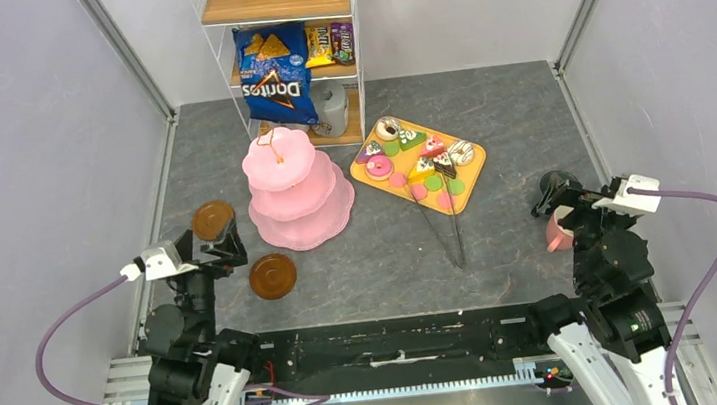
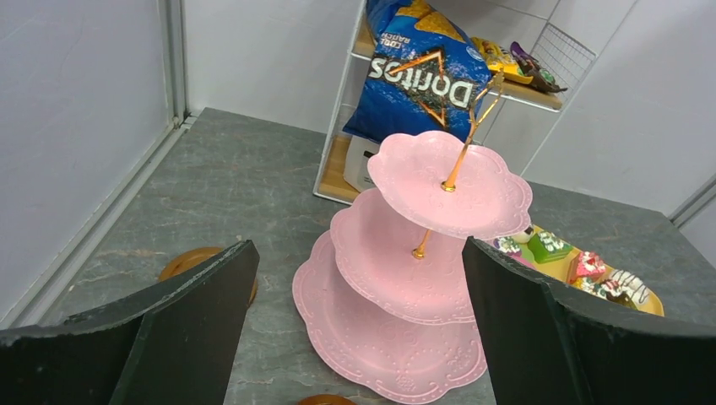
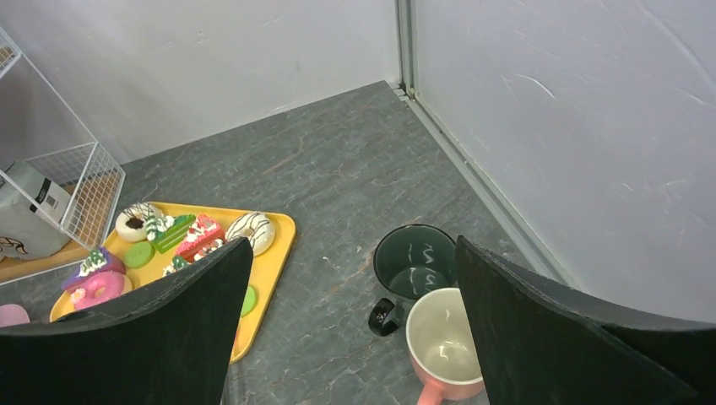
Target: Serve the afternoon tea
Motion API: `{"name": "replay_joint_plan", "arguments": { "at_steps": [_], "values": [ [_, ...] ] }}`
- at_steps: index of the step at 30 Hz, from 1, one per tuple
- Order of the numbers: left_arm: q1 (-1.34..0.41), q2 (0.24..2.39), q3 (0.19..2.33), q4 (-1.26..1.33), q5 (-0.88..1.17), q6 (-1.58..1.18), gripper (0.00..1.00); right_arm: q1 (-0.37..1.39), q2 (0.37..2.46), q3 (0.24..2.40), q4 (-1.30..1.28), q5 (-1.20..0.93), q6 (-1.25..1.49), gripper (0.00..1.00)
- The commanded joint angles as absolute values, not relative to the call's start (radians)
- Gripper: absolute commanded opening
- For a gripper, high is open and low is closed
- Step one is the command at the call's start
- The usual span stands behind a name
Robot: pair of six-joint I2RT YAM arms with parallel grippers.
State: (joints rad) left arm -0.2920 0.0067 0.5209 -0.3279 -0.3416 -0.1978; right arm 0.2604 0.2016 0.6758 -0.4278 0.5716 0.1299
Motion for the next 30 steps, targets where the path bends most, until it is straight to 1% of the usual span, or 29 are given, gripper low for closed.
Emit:
{"name": "replay_joint_plan", "arguments": {
  "at_steps": [1, 6, 11, 14, 17, 20, 22, 25, 28, 30],
  "values": [
    [-0.288, -0.044, 0.556, -0.333, -0.412, -0.246, 1.00, 0.266, 0.237, 0.738, -0.472, 0.553, 0.141, 0.97],
    [-0.288, -0.046, 0.587, -0.395, -0.479, -0.295, 1.00, 0.267, 0.318, 0.825, -0.586, 0.464, 0.198, 0.97],
    [-0.288, -0.040, 0.607, -0.417, -0.404, -0.294, 1.00, 0.267, 0.439, 0.929, -0.722, 0.376, 0.282, 0.97],
    [-0.288, -0.037, 0.612, -0.424, -0.398, -0.304, 1.00, 0.266, 0.527, 1.002, -0.798, 0.311, 0.316, 0.97],
    [-0.288, -0.025, 0.625, -0.439, -0.380, -0.304, 1.00, 0.266, 0.652, 1.083, -0.889, 0.248, 0.336, 0.97],
    [-0.288, -0.006, 0.636, -0.457, -0.365, -0.303, 1.00, 0.267, 0.819, 1.208, -1.033, 0.263, 0.364, 0.97],
    [-0.288, -0.006, 0.636, -0.463, -0.356, -0.311, 1.00, 0.267, 0.892, 1.255, -1.073, 0.253, 0.372, 0.97],
    [-0.288, -0.006, 0.638, -0.466, -0.338, -0.324, 1.00, 0.267, 0.911, 1.221, -1.024, 0.132, 0.350, 0.97],
    [-0.288, 0.034, 0.679, -0.486, -0.318, -0.336, 1.00, 0.267, 0.924, 1.136, -0.952, 0.076, 0.351, 0.97],
    [-0.288, 0.064, 0.718, -0.508, -0.301, -0.334, 1.00, 0.270, 0.978, 1.102, -0.918, 0.030, 0.352, 0.92]
  ]
}}
